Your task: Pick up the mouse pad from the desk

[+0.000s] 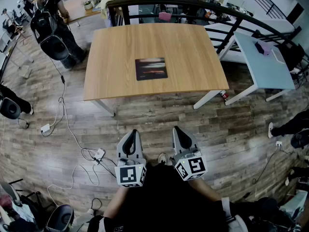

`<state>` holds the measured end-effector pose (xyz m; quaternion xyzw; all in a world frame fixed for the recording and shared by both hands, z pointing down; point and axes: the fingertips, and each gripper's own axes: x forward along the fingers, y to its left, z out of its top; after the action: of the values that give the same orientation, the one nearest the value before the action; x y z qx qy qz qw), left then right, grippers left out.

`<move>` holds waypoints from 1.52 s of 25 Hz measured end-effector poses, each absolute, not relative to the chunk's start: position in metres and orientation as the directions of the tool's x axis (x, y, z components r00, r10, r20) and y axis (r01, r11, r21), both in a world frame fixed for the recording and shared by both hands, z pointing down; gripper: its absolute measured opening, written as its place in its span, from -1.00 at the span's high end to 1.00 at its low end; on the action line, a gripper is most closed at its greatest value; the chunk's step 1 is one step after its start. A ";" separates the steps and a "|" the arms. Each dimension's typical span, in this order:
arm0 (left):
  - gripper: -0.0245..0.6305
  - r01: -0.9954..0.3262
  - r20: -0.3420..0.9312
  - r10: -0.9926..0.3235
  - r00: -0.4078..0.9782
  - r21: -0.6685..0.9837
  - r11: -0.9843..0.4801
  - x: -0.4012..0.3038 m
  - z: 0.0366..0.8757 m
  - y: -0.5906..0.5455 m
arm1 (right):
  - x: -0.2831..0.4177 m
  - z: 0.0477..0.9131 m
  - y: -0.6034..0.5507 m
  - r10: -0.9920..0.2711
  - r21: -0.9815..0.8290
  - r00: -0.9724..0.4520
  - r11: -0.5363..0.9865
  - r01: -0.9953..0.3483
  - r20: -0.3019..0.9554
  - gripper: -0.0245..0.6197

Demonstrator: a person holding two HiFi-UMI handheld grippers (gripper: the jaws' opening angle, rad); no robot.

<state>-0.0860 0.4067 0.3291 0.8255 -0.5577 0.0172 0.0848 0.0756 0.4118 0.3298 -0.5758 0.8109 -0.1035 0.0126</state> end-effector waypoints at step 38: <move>0.85 -0.886 0.139 -0.880 0.455 0.165 -0.433 -0.150 0.344 0.392 | 0.009 0.344 0.400 -0.956 -0.176 -0.264 0.240 -0.955 0.126 0.83</move>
<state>-0.1498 0.3915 0.3443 0.8462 -0.5218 0.0160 0.1071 0.0087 0.3999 0.3444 -0.6066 0.7875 -0.1088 0.0037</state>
